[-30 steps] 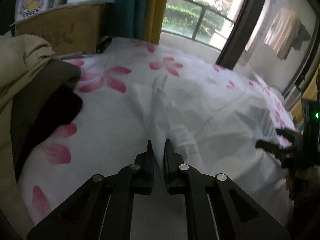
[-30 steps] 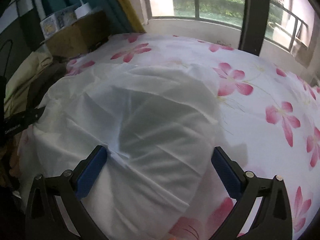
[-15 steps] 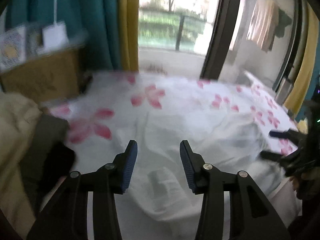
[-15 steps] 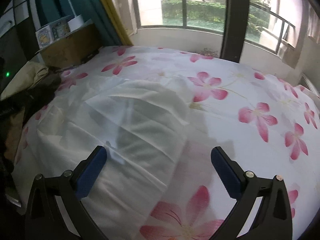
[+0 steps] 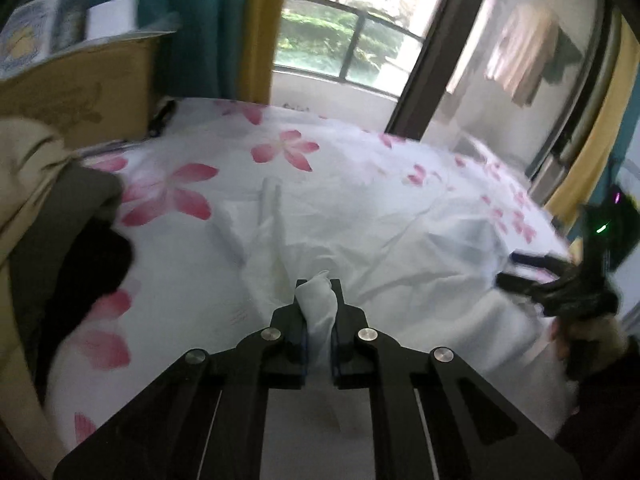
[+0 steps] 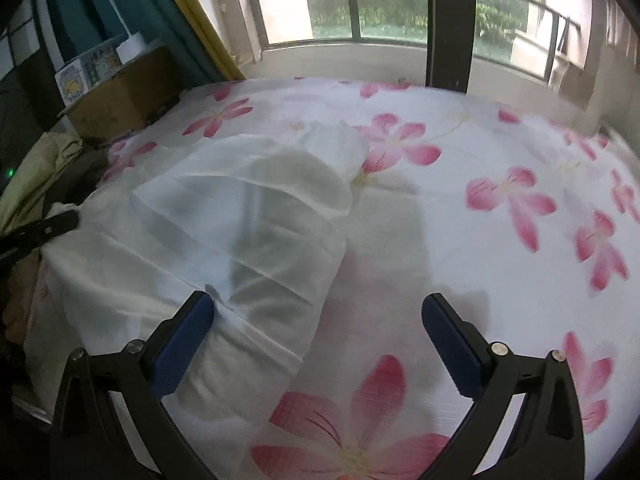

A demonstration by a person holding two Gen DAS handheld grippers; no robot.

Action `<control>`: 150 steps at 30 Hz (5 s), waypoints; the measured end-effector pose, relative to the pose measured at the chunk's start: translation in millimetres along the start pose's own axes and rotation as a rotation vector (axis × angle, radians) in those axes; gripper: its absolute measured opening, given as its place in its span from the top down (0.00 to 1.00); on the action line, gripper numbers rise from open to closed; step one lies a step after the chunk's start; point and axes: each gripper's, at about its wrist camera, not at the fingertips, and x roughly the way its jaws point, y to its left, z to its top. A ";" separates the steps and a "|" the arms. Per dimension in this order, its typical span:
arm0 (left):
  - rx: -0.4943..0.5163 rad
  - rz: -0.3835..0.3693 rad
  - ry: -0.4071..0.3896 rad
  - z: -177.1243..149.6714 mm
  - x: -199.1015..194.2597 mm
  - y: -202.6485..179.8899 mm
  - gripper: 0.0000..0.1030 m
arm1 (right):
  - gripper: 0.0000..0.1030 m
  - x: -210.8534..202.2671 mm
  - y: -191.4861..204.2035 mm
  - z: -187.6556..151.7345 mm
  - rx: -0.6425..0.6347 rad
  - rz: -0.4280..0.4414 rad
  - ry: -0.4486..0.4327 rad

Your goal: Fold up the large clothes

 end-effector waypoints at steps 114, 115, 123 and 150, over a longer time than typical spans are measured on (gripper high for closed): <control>-0.132 -0.438 0.071 20.8 54.1 -32.2 0.73 | 0.79 -12.3 36.2 24.1 -0.107 0.264 -0.116; -0.135 -0.441 0.057 21.9 48.1 -29.3 0.73 | 0.79 -16.3 42.0 27.1 -0.125 0.274 -0.131; -0.111 -0.369 -0.040 27.9 -0.2 -8.2 0.73 | 0.79 -21.9 79.0 46.2 -0.169 0.355 -0.171; -0.069 0.011 -0.013 12.7 -21.0 92.6 0.69 | 0.72 60.7 202.3 53.4 -0.202 0.327 -0.065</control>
